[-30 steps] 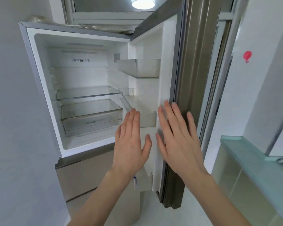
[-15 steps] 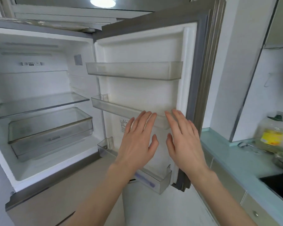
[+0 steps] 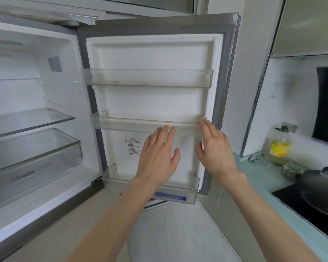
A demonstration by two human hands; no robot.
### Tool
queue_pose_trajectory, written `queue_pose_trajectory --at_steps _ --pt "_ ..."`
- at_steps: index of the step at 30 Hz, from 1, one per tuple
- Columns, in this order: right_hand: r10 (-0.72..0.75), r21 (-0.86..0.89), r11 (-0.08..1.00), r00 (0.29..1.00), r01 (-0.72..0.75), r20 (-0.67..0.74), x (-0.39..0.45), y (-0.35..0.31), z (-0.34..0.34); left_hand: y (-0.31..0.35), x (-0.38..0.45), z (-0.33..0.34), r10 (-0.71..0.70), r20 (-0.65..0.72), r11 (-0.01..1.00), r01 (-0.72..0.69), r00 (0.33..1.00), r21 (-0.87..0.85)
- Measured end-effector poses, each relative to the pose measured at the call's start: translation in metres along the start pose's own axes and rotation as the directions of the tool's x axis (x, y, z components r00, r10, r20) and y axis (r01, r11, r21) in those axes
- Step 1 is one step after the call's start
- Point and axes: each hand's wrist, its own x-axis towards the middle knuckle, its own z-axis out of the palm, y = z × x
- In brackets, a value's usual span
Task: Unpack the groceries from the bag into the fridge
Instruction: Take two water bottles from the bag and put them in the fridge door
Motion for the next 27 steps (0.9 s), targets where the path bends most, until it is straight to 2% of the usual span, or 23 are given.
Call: queue_pose_trajectory --at_steps 8,15,22,27 --pt "0.076 -0.077 0.995 0.994 -0.07 0.083 -0.009 -0.001 0.008 -0.047 -0.021 0.001 -0.016 0.016 0.998 0.017 1.0 -0.066" --pt "0.083 -0.081 0.993 0.996 -0.084 -0.015 -0.06 -0.028 0.015 -0.07 -0.052 0.018 0.021 0.084 0.996 -0.013 0.996 -0.09" --pt "0.184 -0.2 0.963 0.983 -0.182 -0.009 -0.124 -0.031 -0.001 -0.042 -0.081 0.031 0.048 0.064 0.992 -0.039 0.997 -0.124" --pt "0.256 -0.295 0.923 0.967 -0.246 -0.005 -0.167 -0.012 -0.043 0.01 -0.096 0.027 0.103 0.049 0.978 -0.092 0.993 -0.186"
